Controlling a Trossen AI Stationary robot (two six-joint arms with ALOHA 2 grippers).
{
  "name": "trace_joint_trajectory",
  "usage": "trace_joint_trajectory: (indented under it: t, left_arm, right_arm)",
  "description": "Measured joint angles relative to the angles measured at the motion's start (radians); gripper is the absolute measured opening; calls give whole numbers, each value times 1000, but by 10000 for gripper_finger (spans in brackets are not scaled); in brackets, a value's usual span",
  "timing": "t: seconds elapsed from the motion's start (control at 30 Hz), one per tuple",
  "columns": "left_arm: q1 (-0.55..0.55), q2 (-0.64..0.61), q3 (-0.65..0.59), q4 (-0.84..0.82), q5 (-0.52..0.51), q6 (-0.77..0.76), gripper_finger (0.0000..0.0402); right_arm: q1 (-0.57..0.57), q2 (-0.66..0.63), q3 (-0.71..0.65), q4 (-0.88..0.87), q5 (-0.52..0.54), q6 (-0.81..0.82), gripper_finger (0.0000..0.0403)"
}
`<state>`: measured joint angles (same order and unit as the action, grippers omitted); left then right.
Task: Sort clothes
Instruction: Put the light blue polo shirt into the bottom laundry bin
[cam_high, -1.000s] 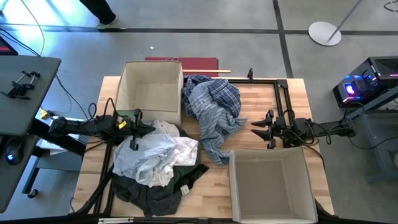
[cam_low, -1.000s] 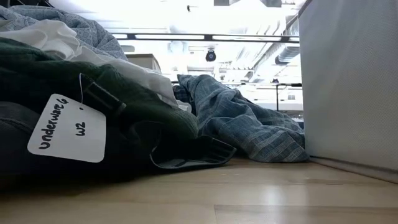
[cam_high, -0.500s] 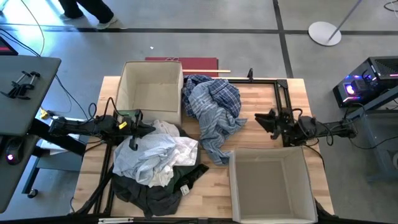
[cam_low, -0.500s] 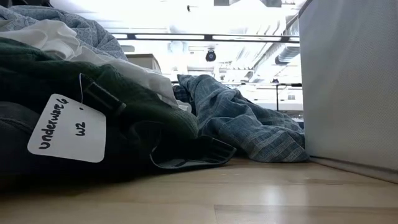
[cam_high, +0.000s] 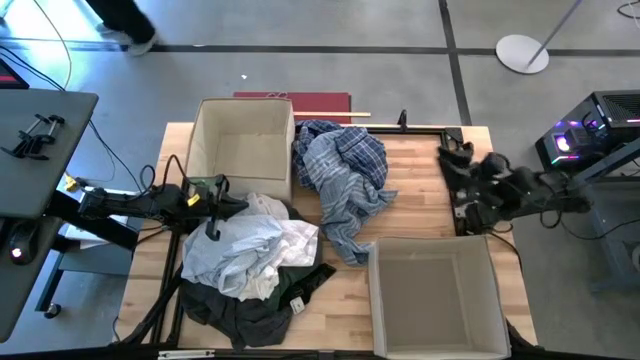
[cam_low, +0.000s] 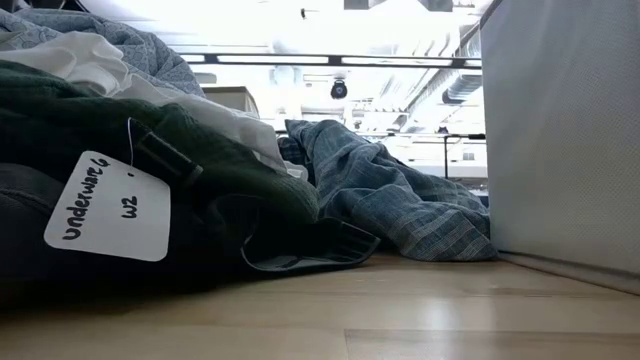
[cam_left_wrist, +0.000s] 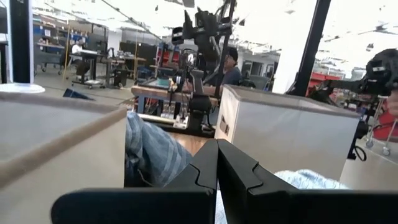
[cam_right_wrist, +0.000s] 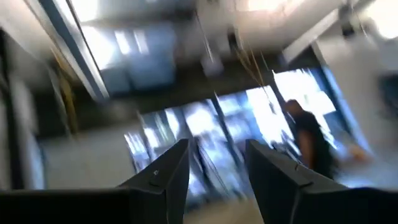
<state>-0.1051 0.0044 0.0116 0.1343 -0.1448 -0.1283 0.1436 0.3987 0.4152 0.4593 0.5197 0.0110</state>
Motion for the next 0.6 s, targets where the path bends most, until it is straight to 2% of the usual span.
trace_joint_trajectory:
  t: [0.13, 0.23, 0.4, 0.6]
  left_arm:
    - [0, 0, 0, 8, -3, 0, 1]
    - [0, 0, 0, 25, -19, 0, 1]
    - [0, 0, 0, 23, -52, 6, 1]
    - [0, 0, 0, 20, -60, 33, 1]
  right_arm:
    - [-7, 251, 253, -386, 168, -4, 147]
    - [-41, 452, 434, -631, 177, 13, 147]
    - [-120, 741, 707, -1001, 20, 85, 147]
    - [-207, 1004, 898, -1184, -131, 86, 148]
